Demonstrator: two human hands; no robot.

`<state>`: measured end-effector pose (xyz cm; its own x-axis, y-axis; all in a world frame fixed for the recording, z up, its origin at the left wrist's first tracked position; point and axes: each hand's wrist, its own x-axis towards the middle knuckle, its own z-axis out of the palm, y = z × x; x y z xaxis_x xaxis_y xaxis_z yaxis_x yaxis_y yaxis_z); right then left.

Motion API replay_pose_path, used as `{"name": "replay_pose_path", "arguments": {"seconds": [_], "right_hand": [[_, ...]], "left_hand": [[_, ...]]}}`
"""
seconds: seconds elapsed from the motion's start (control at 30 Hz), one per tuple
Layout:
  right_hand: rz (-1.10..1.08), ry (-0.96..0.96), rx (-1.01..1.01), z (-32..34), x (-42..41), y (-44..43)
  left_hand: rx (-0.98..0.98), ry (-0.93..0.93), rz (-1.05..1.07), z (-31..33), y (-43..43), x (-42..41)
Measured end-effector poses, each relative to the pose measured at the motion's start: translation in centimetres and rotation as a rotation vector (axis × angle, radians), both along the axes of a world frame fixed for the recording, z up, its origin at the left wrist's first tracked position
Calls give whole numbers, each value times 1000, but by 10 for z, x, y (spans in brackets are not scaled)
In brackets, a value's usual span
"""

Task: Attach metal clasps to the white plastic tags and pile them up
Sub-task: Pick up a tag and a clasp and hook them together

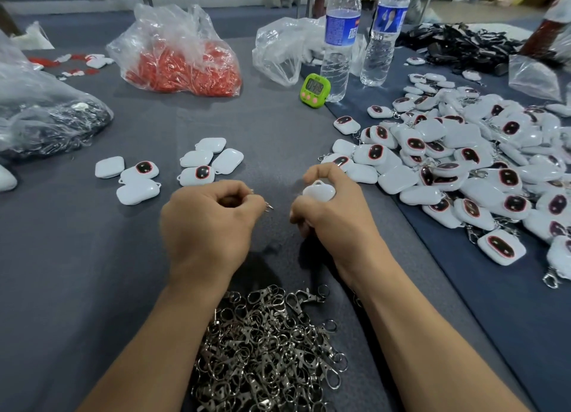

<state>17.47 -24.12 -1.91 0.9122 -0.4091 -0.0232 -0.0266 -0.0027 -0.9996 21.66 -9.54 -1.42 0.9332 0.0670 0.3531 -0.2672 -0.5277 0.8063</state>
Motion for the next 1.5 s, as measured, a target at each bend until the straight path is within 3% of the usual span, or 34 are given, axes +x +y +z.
{"name": "replay_pose_path", "arguments": {"seconds": [0.1,0.2,0.27,0.5,0.8,1.13,1.5], "right_hand": [[-16,11,-48,-2,2,0],[-54,-1,-262,-6,1,0],[-79,3,-414,-9,1,-5],[-59,38,-220,-9,1,-7],[-24,27,-365,-10,1,-11],[11,26,-475,-7,0,-15],[67,53,-467,-6,1,-18]], "left_hand": [[340,-94,190,-1,7,2],[575,-163,101,-3,0,-6],[615,-111,35,-5,-4,-7],[378,46,-327,-10,3,0],[324,58,-443,-14,7,5],[384,29,-440,-14,6,6],[416,-82,-337,-12,2,-4]]}}
